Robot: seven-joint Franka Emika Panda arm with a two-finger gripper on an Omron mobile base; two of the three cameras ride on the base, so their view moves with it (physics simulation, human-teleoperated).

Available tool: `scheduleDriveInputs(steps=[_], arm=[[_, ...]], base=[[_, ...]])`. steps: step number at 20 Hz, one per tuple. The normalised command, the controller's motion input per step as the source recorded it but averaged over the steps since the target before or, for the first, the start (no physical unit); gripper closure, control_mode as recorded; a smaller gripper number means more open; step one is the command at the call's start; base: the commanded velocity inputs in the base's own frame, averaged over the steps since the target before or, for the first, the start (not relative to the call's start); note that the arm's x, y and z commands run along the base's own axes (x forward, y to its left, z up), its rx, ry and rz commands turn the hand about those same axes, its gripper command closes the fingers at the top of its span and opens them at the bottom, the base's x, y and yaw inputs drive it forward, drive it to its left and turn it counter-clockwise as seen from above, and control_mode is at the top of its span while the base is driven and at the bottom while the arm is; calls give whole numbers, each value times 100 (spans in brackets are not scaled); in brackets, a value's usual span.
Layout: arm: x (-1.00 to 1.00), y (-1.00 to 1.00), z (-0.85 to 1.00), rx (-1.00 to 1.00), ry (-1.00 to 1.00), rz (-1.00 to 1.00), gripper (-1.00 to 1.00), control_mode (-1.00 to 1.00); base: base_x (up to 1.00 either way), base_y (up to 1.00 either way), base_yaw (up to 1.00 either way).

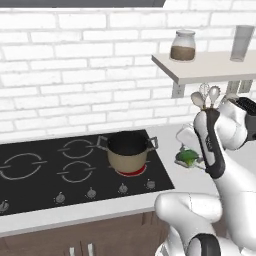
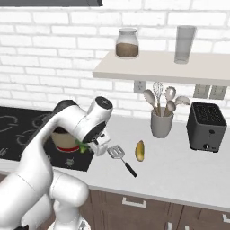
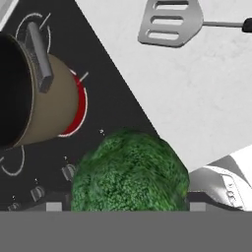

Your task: Put the broccoli and cucumber in the pot. Retrieve the spatula and lightly stir the vegetables in the pot.

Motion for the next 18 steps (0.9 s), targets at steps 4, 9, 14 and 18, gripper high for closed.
scheduleDriveInputs(steps=[4, 9, 14, 18], arm=[[37, 100, 100, -16, -1, 0, 100, -100], [79, 100, 50, -20, 0, -9, 100, -100], [100, 93, -13, -25, 0, -18, 100, -100], [85, 23, -59, -21, 0, -8, 100, -100]], base=[[0, 0, 0], [0, 0, 0], [0, 0, 0], [0, 0, 0]])
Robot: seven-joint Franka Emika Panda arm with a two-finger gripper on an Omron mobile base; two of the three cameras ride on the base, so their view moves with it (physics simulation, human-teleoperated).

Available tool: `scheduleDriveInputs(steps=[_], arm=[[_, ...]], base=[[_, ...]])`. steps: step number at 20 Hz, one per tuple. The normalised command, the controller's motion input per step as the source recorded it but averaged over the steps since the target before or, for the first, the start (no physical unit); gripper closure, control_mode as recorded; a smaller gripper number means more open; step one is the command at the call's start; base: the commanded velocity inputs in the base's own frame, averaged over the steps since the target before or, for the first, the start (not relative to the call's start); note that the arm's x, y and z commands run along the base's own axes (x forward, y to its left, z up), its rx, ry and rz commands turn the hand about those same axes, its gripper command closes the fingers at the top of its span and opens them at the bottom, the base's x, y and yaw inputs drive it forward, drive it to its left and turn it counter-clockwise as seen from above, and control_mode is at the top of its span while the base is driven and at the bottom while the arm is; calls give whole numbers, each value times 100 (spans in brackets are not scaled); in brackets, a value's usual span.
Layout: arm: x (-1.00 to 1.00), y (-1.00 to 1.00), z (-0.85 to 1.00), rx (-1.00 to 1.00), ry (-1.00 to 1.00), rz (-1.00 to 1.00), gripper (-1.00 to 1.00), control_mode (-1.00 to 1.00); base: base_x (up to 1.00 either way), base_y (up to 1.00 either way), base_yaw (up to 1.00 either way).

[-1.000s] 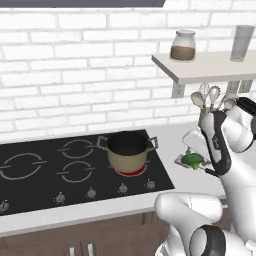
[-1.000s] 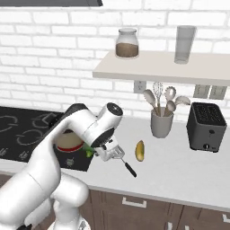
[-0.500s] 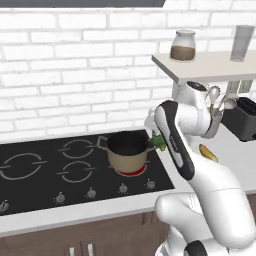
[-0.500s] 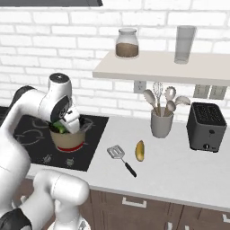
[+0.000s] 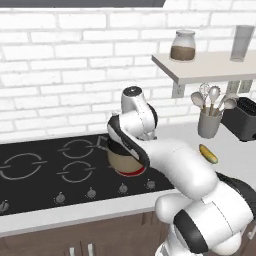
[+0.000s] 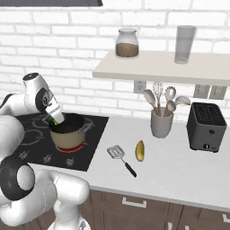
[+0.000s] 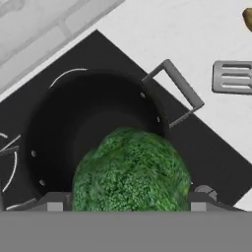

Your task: Put the broccoli and cucumber in the pot. Retrieve the spatula and lightly stir the vegetables in the pot.

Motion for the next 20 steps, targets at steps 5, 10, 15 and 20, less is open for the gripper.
scheduleDriveInputs(steps=[5, 10, 15, 20], arm=[[65, -6, -66, -7, 0, 0, 100, -100], [45, -9, -40, 0, 4, 0, 100, -100], [13, -3, -10, 0, 6, 0, -100, -100], [0, -2, 0, 2, 4, 0, -100, -100]], base=[[0, 0, 0], [0, 0, 0], [0, 0, 0], [0, 0, 0]])
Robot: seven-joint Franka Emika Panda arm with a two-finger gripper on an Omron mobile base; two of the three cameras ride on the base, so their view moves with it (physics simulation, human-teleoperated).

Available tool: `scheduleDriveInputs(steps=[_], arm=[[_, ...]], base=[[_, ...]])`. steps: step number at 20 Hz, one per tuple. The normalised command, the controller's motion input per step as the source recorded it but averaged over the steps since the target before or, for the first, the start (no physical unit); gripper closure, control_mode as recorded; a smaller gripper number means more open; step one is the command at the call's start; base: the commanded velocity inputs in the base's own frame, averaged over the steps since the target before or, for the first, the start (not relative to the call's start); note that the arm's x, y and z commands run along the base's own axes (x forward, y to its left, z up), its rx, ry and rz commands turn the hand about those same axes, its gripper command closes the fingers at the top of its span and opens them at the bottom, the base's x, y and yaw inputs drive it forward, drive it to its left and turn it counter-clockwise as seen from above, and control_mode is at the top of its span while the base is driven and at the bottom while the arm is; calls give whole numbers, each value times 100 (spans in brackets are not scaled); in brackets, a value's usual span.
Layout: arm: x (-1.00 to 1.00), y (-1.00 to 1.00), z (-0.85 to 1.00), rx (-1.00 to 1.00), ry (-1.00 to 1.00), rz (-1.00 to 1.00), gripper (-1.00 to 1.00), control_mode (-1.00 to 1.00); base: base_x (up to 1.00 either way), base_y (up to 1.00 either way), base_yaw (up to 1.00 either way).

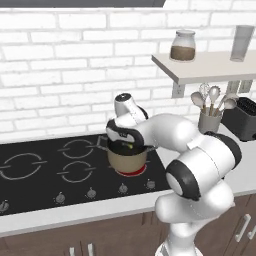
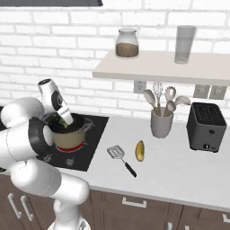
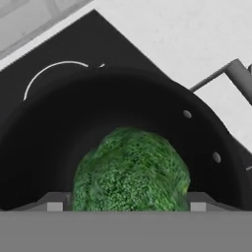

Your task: Put the broccoli and cucumber in the pot. Retrieve the spatula and lightly stir the vegetables in the pot.

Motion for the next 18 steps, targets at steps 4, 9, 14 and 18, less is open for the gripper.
scheduleDriveInputs(steps=[4, 9, 14, 18], arm=[[0, -8, 9, 4, 3, 0, -100, -100], [-20, -37, 52, 7, 0, 0, -100, -100], [-80, -89, 50, 1, -12, 1, -100, -100], [-66, -100, 10, 0, -17, 0, -100, -100]], base=[[0, 0, 0], [0, 0, 0], [0, 0, 0], [0, 0, 0]])
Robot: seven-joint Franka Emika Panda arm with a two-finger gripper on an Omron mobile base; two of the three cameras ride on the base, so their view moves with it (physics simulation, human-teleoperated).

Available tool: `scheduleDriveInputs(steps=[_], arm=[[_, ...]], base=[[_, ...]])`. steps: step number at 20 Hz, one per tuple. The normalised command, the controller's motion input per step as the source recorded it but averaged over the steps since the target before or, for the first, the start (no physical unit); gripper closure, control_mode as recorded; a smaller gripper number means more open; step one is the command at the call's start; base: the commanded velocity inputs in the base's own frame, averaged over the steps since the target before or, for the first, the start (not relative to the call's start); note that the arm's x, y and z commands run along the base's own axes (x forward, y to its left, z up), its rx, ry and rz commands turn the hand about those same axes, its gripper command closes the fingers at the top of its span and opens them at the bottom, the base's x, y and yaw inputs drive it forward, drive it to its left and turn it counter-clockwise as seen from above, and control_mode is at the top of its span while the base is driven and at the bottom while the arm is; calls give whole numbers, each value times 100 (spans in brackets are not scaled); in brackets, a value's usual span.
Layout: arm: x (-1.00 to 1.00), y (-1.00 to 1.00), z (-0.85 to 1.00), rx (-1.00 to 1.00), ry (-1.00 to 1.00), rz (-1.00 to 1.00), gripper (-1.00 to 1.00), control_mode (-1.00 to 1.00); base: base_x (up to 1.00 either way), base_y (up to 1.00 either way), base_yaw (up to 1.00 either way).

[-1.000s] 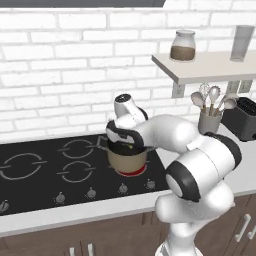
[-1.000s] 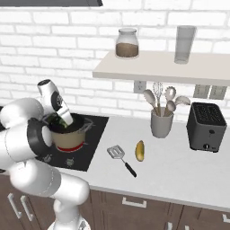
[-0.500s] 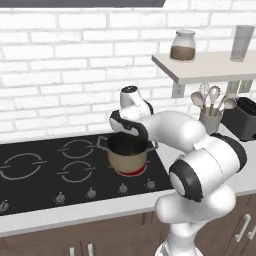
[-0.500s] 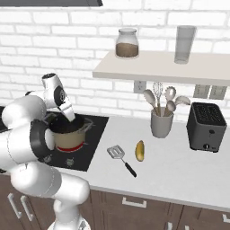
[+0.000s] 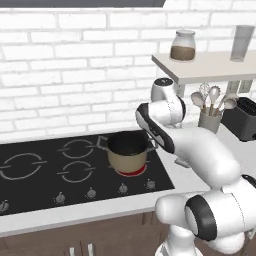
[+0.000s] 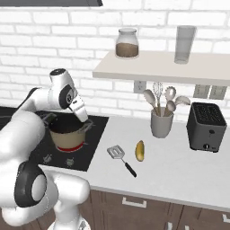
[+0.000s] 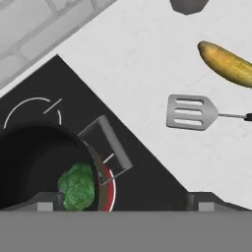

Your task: Put the broccoli and cucumber in the pot. Retrieve the spatula and lightly stir the vegetables in the pot.

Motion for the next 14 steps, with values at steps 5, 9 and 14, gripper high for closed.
scheduleDriveInputs(steps=[5, 9, 14], arm=[[-36, -100, 0, -7, -4, 0, -100, -100], [-13, -100, 0, -12, 0, 0, -100, -100], [0, -100, -2, -14, 4, 11, -100, -100]], base=[[0, 0, 0], [0, 0, 0], [0, 0, 0]])
